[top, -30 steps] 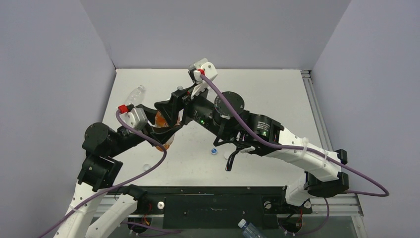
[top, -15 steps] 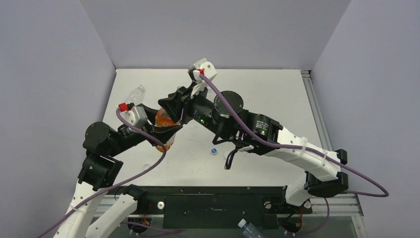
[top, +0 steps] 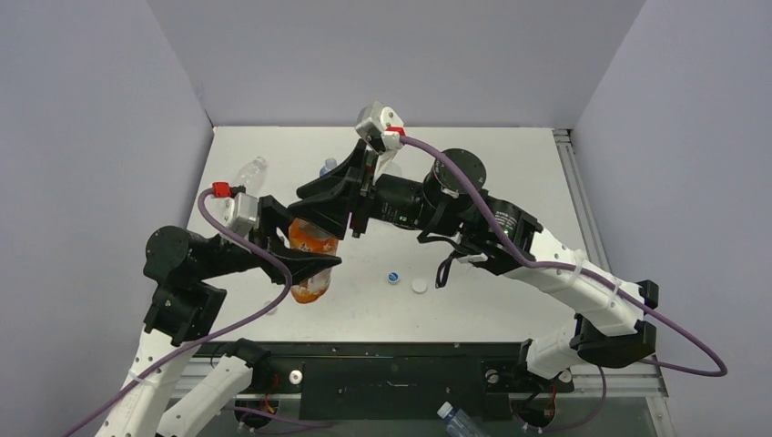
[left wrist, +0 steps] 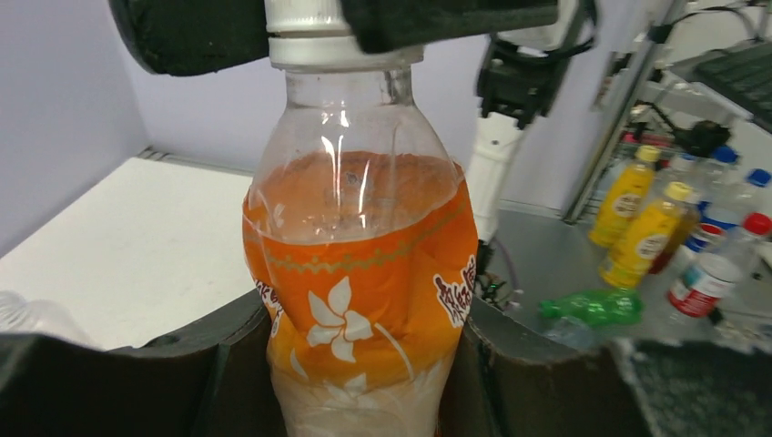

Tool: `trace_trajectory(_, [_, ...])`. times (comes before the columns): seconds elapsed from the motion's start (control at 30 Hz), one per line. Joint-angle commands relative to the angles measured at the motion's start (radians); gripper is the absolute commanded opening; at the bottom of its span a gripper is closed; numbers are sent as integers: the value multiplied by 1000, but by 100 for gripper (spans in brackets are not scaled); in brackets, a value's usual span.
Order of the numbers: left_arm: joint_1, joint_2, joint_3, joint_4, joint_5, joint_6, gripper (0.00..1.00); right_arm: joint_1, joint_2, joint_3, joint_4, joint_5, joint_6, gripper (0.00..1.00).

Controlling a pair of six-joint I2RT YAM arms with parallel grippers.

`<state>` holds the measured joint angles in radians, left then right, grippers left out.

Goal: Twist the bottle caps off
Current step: Unscrew the bottle cap from the plastic bottle.

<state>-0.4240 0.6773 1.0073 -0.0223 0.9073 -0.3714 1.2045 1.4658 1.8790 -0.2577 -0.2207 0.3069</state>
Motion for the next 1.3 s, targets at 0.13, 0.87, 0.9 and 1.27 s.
trace_trajectory(0.13, [-5,26,101,185,193,-267,0,-36,-58,-44,219,-608,110,0])
trace_trajectory(0.87, [-6,-13,14,-81,-155,265,6,105,-29,169,-227,504,-78,80])
trace_trajectory(0.9, [-6,-13,10,-85,-183,272,6,113,16,234,-281,531,-84,80])
trace_trajectory(1.27, [-6,-13,3,-99,-249,288,6,136,115,297,-286,550,-70,53])
